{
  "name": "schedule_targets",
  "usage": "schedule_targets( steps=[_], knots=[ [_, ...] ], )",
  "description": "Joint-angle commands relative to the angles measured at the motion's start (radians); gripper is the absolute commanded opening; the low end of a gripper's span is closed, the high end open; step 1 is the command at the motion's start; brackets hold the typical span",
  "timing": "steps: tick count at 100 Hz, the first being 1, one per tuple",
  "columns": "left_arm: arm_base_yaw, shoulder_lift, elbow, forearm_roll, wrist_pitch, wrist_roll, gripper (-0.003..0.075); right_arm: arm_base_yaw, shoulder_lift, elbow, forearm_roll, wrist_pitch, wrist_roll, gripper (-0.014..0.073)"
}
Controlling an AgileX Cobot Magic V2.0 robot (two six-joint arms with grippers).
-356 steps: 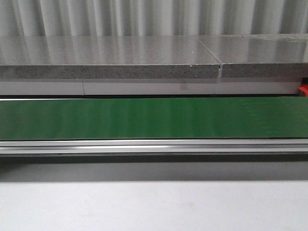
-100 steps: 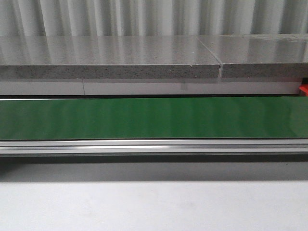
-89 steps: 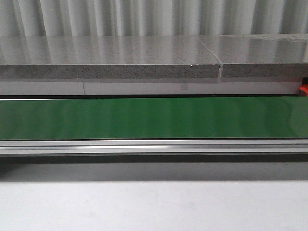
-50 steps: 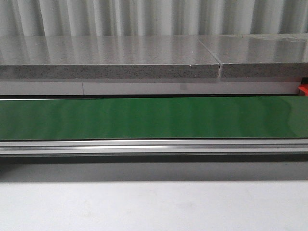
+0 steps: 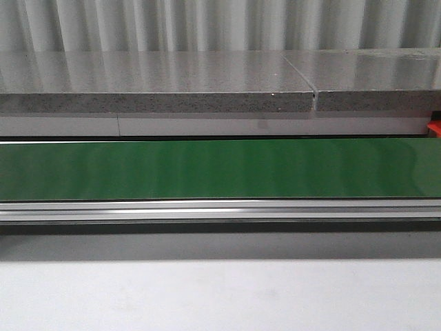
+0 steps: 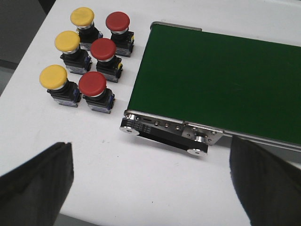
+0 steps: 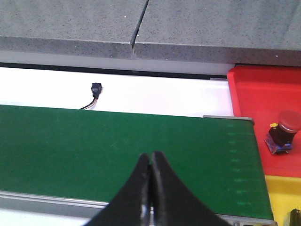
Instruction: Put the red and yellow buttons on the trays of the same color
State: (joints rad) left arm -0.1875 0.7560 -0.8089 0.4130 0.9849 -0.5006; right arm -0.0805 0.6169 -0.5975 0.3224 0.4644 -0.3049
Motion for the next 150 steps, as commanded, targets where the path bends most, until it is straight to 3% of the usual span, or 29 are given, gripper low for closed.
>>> schedule_targets(
  steps=[1, 34, 53, 82, 150],
  knots=[
    [0.000, 0.077, -0.056, 0.035, -0.089, -0.014, 0.0643, 0.002, -0.001, -0.025, 0.010, -0.066, -0.012, -0.0069],
    [0.187, 0.299, -0.136, -0.090, -0.182, 0.020, 0.0643, 0.002, -0.001, -0.025, 0.010, -0.065, -0.012, -0.0069],
    [0.348, 0.382, -0.136, -0.274, -0.222, 0.153, 0.0643, 0.002, -0.001, -0.025, 0.010, -0.065, -0.012, -0.0069],
    [0.510, 0.494, -0.136, -0.304, -0.256, 0.231, 0.0643, 0.002, -0.001, -0.025, 0.010, -0.065, -0.012, -0.0069],
    [0.542, 0.736, -0.136, -0.315, -0.421, 0.248, 0.0640, 0.002, -0.001, -0.025, 0.010, -0.065, -0.012, -0.0069]
  ],
)
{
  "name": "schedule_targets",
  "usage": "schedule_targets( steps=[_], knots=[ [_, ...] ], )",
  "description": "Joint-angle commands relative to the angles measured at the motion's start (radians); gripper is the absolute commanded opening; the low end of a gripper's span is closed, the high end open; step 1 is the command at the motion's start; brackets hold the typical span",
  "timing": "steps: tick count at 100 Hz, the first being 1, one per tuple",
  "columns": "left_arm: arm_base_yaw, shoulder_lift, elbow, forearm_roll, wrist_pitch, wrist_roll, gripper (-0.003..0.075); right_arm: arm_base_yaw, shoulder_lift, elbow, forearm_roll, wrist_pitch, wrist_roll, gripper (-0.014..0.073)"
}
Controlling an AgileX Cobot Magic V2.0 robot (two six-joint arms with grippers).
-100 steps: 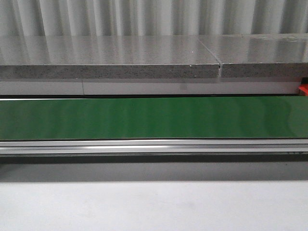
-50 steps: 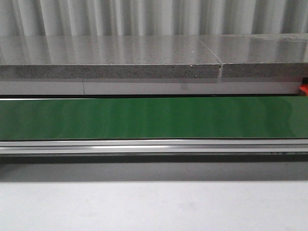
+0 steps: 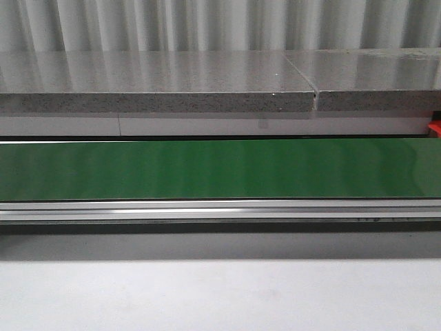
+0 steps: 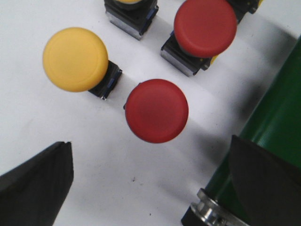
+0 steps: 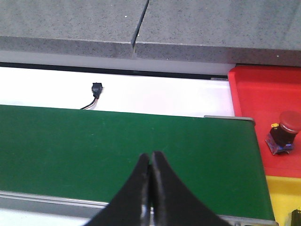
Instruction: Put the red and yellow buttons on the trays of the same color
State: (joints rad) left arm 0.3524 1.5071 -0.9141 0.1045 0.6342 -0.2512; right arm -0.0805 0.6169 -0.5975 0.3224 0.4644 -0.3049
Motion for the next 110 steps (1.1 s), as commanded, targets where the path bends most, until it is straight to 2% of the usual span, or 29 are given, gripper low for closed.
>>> schedule_targets(
  steps=[1, 44, 78, 110],
  knots=[
    [0.002, -0.012, -0.031, -0.006, -0.074, -0.001, 0.0640, 0.002, -0.001, -0.025, 0.010, -0.065, -0.012, -0.0069],
    [0.002, 0.080, -0.031, -0.015, -0.136, -0.001, 0.0640, 0.002, -0.001, -0.025, 0.010, -0.065, -0.012, -0.0069],
    [0.002, 0.082, -0.031, -0.015, -0.189, -0.001, 0.0637, 0.002, -0.001, -0.025, 0.010, -0.065, -0.012, -0.0069],
    [0.002, 0.082, -0.031, -0.015, -0.185, -0.001, 0.0624, 0.002, -0.001, -0.025, 0.010, -0.065, -0.012, -0.0069]
  ],
)
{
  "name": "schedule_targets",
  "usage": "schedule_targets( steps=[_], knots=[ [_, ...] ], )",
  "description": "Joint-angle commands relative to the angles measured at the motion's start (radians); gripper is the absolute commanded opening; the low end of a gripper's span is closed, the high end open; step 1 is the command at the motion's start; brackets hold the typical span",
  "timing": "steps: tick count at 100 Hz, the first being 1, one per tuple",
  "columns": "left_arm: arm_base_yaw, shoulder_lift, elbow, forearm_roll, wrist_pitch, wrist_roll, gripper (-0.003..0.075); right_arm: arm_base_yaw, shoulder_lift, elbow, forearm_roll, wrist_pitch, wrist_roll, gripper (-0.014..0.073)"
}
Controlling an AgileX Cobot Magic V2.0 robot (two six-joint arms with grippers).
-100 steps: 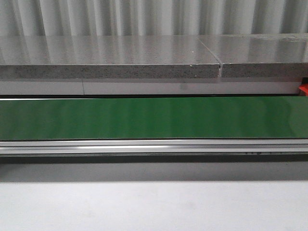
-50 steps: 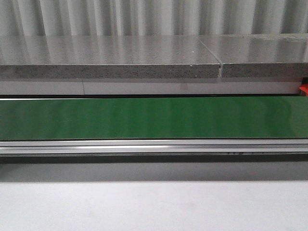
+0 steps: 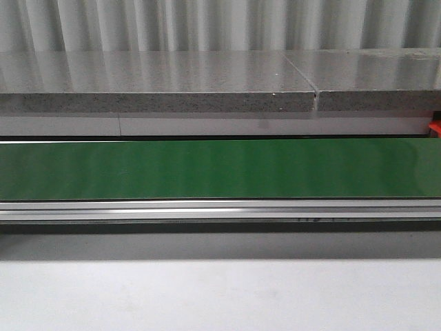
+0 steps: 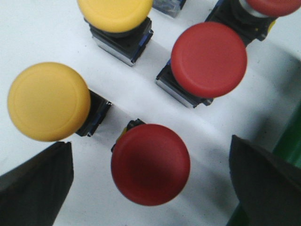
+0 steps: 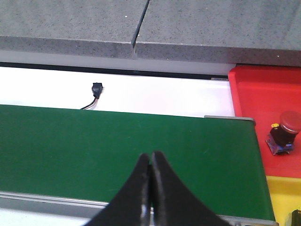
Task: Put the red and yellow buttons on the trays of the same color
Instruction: 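Grasp a red-capped button with the left gripper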
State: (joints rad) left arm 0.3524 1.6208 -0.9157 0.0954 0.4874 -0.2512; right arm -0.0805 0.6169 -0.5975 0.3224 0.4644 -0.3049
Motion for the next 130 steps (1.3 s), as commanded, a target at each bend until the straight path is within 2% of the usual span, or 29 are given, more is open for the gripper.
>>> schedule_targets(
  steps=[1, 13, 39, 53, 63, 104, 130],
  knots=[
    [0.002, -0.032, -0.030, -0.006, -0.039, -0.001, 0.0621, 0.002, -0.001, -0.025, 0.010, -0.065, -0.012, -0.0069],
    [0.002, -0.032, -0.030, -0.006, -0.039, -0.001, 0.0513, 0.002, -0.001, -0.025, 0.010, -0.065, -0.012, -0.0069],
    [0.002, -0.032, -0.030, -0.006, -0.037, -0.001, 0.0126, 0.002, -0.001, -0.025, 0.010, -0.065, -0.012, -0.0069],
    [0.002, -0.044, -0.030, -0.010, -0.026, -0.001, 0.0012, 0.002, -0.001, -0.025, 0.010, -0.065, -0.012, -0.0069],
    [0.002, -0.073, -0.030, -0.010, -0.008, -0.001, -0.0021, 0.002, -0.001, -0.025, 0.010, -0.065, -0.012, -0.0069],
    [-0.008, -0.361, -0.030, -0.058, -0.001, -0.001, -0.0021, 0.002, -0.001, -0.025, 0.010, -0.065, -0.012, -0.0069],
    [-0.162, -0.410, -0.126, -0.058, 0.088, 0.070, -0.0021, 0.002, -0.001, -0.025, 0.010, -0.065, -0.012, -0.0069]
  ],
)
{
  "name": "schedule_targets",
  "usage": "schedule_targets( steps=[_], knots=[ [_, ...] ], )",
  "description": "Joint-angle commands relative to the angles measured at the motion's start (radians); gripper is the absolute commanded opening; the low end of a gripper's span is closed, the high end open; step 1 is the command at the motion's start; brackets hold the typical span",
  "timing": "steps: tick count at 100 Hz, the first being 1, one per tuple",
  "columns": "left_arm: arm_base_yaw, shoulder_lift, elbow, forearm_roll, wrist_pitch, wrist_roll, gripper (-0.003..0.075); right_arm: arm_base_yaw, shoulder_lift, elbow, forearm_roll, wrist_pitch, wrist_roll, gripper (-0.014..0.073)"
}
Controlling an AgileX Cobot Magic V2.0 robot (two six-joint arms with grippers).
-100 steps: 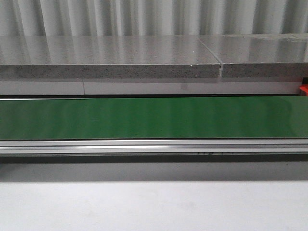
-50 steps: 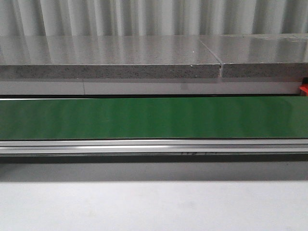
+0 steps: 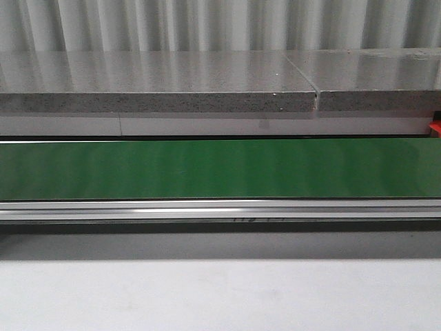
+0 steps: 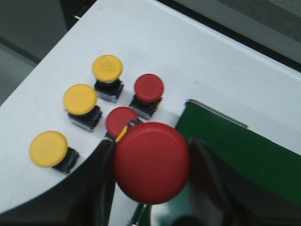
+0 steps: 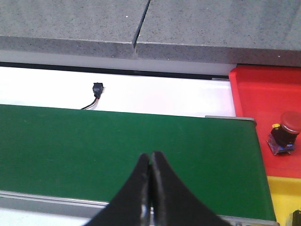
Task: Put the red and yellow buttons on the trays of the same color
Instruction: 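Grasp a red-capped button with the left gripper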
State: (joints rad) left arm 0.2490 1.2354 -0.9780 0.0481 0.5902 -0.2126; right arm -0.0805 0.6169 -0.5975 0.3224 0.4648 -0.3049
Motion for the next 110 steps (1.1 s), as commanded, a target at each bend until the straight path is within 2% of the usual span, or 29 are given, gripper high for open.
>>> schedule_targets(
  steps=[1, 27, 60, 76, 83, 91, 103, 110],
  knots=[
    [-0.068, -0.024, -0.068, -0.010, -0.009, 0.032, -0.0021, 0.002, -0.001, -0.025, 0.010, -0.065, -0.012, -0.0069],
    [-0.186, 0.062, -0.104, -0.010, 0.062, 0.069, -0.0021, 0.002, -0.001, -0.025, 0.010, -0.065, -0.012, -0.0069],
    [-0.190, 0.211, -0.104, -0.029, 0.071, 0.075, -0.0020, 0.002, -0.001, -0.025, 0.010, -0.065, -0.012, -0.0069],
    [-0.190, 0.227, -0.104, -0.064, 0.071, 0.127, -0.0001, 0.002, -0.001, -0.025, 0.010, -0.065, -0.012, -0.0069],
    [-0.190, 0.227, -0.104, -0.085, 0.071, 0.153, 0.0060, 0.002, -0.001, -0.025, 0.010, -0.065, -0.012, -0.0069],
    [-0.190, 0.227, -0.104, -0.097, 0.073, 0.169, 0.0181, 0.002, -0.001, -0.025, 0.010, -0.065, -0.012, -0.0069],
    [-0.190, 0.225, -0.104, -0.102, 0.074, 0.176, 0.0468, 0.002, -0.001, -0.025, 0.010, -0.065, -0.012, -0.0069],
    [-0.190, 0.225, -0.105, -0.106, 0.074, 0.176, 0.0609, 0.002, -0.001, -0.025, 0.010, -0.065, -0.012, -0.0069]
  ],
)
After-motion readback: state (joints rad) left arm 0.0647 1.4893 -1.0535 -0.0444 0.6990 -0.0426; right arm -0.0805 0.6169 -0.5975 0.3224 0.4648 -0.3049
